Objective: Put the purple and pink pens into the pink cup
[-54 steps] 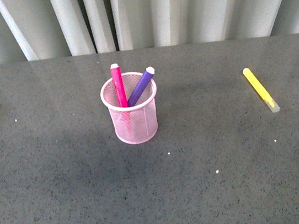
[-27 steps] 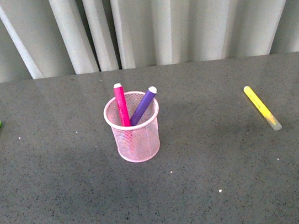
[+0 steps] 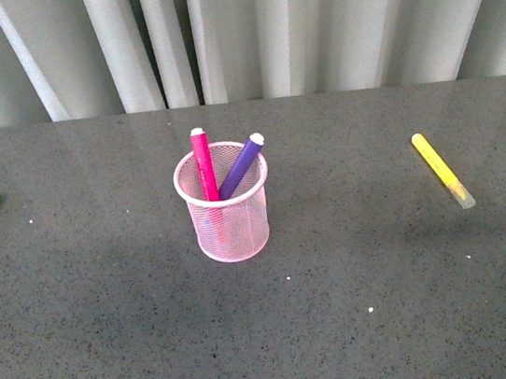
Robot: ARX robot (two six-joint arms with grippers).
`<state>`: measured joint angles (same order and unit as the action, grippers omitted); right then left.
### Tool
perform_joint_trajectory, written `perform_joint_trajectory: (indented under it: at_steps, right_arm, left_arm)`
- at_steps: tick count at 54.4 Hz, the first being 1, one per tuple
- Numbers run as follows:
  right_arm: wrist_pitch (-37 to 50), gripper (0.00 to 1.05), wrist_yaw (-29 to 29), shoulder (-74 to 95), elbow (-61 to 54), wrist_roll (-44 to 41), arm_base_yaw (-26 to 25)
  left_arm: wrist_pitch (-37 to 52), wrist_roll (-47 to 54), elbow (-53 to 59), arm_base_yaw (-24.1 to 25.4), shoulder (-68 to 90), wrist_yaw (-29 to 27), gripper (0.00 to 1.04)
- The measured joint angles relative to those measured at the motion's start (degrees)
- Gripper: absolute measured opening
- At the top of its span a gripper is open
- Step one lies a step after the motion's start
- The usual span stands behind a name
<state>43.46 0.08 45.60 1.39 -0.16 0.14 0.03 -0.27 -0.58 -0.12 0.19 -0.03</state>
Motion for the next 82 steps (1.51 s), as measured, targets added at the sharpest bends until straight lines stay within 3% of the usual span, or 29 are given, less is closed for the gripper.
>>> perform_joint_trajectory:
  at_steps: [33, 75, 82]
  right_arm:
    - [-19.9, 0.03, 0.0, -22.1, -0.4, 0.0, 0.0]
    - [-33.6, 0.03, 0.0, -36.0, -0.4, 0.0, 0.0]
    - [-43.1, 0.03, 0.1, -44.0, -0.4, 0.1, 0.0]
  left_arm:
    - [0.0, 0.0, 0.0, 0.0, 0.0, 0.0, 0.98]
    - [0.0, 0.0, 0.0, 0.0, 0.0, 0.0, 0.98]
    - [0.0, 0.0, 0.0, 0.0, 0.0, 0.0, 0.98]
